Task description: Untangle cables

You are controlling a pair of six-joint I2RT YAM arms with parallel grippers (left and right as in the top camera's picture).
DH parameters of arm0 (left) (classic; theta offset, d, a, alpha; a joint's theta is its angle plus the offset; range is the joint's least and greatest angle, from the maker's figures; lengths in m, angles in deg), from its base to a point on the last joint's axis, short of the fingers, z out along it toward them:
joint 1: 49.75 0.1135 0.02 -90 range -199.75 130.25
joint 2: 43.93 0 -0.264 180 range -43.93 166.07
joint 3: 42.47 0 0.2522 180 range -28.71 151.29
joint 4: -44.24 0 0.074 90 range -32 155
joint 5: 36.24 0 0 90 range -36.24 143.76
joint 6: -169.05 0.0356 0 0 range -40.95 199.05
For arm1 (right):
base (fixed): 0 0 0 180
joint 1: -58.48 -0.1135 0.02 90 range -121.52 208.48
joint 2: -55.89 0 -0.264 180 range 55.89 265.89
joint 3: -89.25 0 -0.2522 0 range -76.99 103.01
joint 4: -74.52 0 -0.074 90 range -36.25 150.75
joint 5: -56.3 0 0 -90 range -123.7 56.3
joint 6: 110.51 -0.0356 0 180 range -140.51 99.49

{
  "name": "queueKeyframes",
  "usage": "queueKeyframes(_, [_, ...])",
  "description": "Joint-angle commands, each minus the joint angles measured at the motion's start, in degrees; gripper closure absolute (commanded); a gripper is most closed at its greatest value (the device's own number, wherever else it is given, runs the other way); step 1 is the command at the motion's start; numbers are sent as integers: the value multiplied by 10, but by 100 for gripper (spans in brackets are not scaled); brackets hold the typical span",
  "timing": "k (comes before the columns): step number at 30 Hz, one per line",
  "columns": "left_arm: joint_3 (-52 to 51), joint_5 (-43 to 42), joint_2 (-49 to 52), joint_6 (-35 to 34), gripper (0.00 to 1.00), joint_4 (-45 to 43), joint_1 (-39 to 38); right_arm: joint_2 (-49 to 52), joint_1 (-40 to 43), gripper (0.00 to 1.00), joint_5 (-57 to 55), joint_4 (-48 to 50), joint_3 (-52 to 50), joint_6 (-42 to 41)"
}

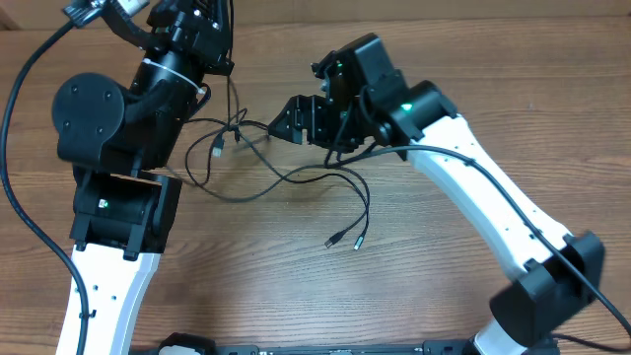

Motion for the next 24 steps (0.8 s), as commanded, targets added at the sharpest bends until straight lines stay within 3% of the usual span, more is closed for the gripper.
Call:
queueKeyframes(1, [6, -3, -30, -11, 96, -45, 11, 36, -3, 18, -46, 18, -2, -33])
queueKeyframes(6, [6, -27, -79, -22, 96, -69, 15, 54, 11, 18, -44, 28, -2, -23])
queueKeyframes(7, [6, -26, -92, 6, 96, -78, 18, 54, 21, 17, -33, 28, -1, -14])
queueKeyframes(9, [6, 52, -98, 182, 96, -47, 18, 54, 49, 17, -6, 26, 0, 32])
queueKeyframes(10, [6, 129, -94, 149, 96, 37, 18, 55, 68, 17, -10, 13, 0, 54])
queueKeyframes(11, [6, 108, -90, 136, 96, 64, 18, 59, 82, 17, -27, -4, 0, 57])
queueKeyframes(13, [6, 27, -82, 118, 96, 46, 18, 62, 94, 17, 9, -21, 0, 76])
queueKeyframes(14, [6, 4, -80, 110, 96, 21, 18, 59, 101, 18, 84, -21, 1, 120])
queueKeyframes(16, [6, 8, -80, 83, 96, -15, 18, 48, 105, 19, 156, -20, 9, 147])
queueKeyframes(20, [6, 8, -70, -8, 96, -93, 18, 43, 69, 17, 151, -5, 19, 116])
queueKeyframes(24, [6, 2, -59, -22, 96, -78, 18, 44, 51, 16, 158, 30, 19, 92])
